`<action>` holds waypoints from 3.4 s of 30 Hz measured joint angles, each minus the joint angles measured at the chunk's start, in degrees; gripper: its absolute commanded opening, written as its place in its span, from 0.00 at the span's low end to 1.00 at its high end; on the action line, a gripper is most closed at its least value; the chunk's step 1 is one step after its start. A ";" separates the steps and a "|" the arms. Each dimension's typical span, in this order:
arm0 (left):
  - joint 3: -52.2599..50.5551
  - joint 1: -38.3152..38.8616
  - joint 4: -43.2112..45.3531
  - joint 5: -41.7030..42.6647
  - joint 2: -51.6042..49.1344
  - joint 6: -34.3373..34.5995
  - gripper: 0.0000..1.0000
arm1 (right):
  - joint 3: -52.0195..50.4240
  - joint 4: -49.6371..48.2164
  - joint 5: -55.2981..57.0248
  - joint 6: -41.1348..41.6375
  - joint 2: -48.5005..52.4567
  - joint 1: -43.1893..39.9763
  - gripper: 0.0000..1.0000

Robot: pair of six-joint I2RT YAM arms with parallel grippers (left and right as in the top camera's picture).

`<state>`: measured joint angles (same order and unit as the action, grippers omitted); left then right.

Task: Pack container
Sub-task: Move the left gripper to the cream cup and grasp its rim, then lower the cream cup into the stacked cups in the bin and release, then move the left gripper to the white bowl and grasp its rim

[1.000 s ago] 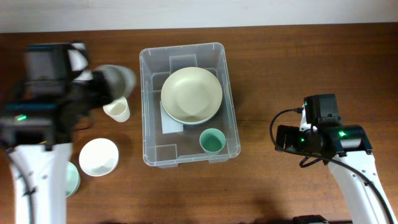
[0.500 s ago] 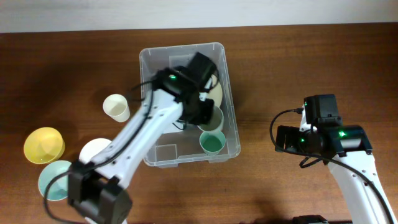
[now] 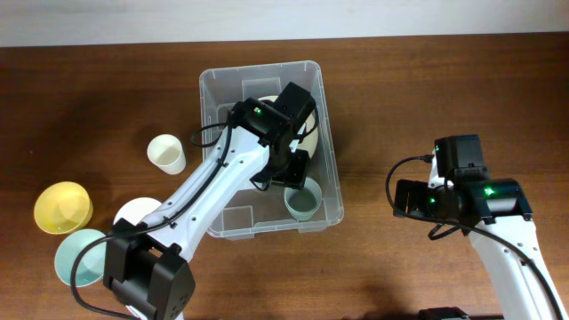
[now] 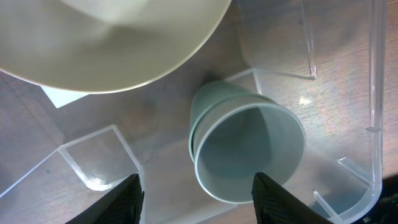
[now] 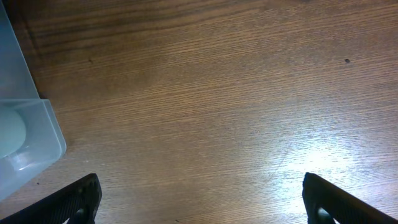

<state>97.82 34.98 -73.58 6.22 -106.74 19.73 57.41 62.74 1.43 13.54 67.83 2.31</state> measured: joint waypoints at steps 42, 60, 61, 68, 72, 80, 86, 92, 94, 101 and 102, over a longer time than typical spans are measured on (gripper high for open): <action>0.15 -45.70 4.72 -4.17 -16.11 -4.35 0.01 | 0.00 -0.46 0.02 0.00 0.00 0.00 0.99; 4.11 -7.04 1.77 -0.59 13.86 -2.27 0.01 | 0.00 -0.46 0.00 0.00 0.00 0.00 0.99; 3.48 -5.25 1.55 -0.48 13.20 -1.88 0.01 | 0.00 -0.44 0.00 0.00 0.00 0.00 0.99; -0.28 2.47 0.90 0.72 6.67 -0.22 0.01 | 0.00 -0.42 0.00 -0.04 0.00 0.00 0.99; -0.81 4.68 0.92 0.98 3.87 -0.17 0.01 | 0.00 -0.26 0.00 0.00 0.00 0.00 0.99; -0.87 5.03 -0.39 -1.38 3.43 0.90 0.01 | 0.00 -0.22 0.02 -0.02 0.00 0.00 0.99; -0.87 3.21 -2.19 -5.66 3.43 3.13 0.01 | 0.00 -0.24 0.00 -0.02 0.00 0.00 0.99; -0.87 2.82 -2.12 -6.49 3.34 4.02 0.42 | 0.00 -0.22 0.00 -0.02 0.00 0.00 0.99; -0.87 2.82 -2.12 -6.47 3.19 3.96 0.59 | 0.00 -0.22 0.02 0.00 0.00 0.00 0.99; -0.87 2.58 -2.32 -6.71 3.10 4.31 0.64 | 0.00 -0.22 0.00 0.02 0.00 0.00 0.99; -0.87 2.08 -2.54 -7.06 3.13 4.33 0.65 | 0.00 -0.20 0.00 -0.04 0.00 0.00 0.99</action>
<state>96.95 37.06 -76.12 -0.84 -103.61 24.05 57.41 62.54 1.43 13.50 67.83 2.31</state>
